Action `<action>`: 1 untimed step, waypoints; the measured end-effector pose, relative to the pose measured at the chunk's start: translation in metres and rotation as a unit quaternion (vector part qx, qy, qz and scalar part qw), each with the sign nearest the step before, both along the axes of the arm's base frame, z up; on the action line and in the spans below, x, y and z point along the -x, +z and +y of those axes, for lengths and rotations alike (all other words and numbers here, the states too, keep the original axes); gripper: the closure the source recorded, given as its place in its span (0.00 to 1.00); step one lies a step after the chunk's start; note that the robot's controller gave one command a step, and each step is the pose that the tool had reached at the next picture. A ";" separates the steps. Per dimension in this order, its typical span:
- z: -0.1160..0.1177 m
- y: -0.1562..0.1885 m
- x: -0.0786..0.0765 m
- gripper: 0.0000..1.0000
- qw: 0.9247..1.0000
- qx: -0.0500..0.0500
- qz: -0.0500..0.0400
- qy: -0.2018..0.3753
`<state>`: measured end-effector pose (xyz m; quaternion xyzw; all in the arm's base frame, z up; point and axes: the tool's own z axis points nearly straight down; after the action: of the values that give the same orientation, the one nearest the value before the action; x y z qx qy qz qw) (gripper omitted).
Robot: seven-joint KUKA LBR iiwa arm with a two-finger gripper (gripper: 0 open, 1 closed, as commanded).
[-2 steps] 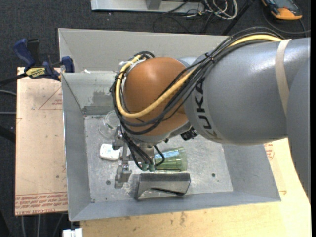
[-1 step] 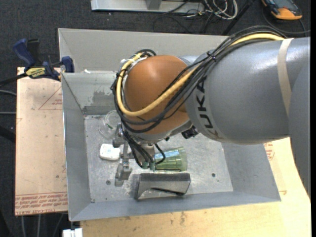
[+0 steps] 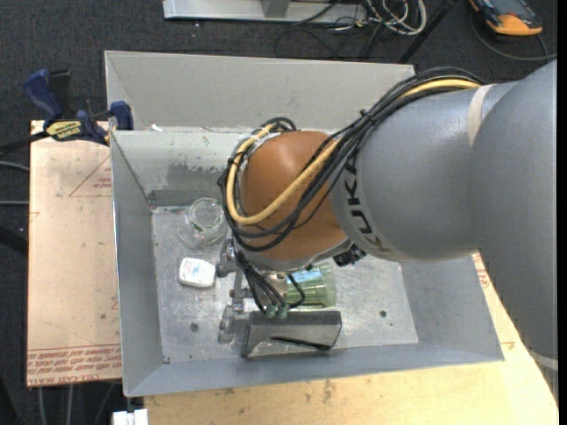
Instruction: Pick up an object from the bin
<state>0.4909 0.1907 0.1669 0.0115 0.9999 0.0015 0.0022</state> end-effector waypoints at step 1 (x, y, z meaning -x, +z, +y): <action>-0.040 -0.074 -0.007 0.00 0.999 -0.001 -0.001 0.051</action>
Offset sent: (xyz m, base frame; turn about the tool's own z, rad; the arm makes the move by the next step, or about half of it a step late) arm 0.0192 -0.1012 -0.0485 -0.0797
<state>0.4975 0.1507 0.0926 -0.0395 0.9992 0.0022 0.0028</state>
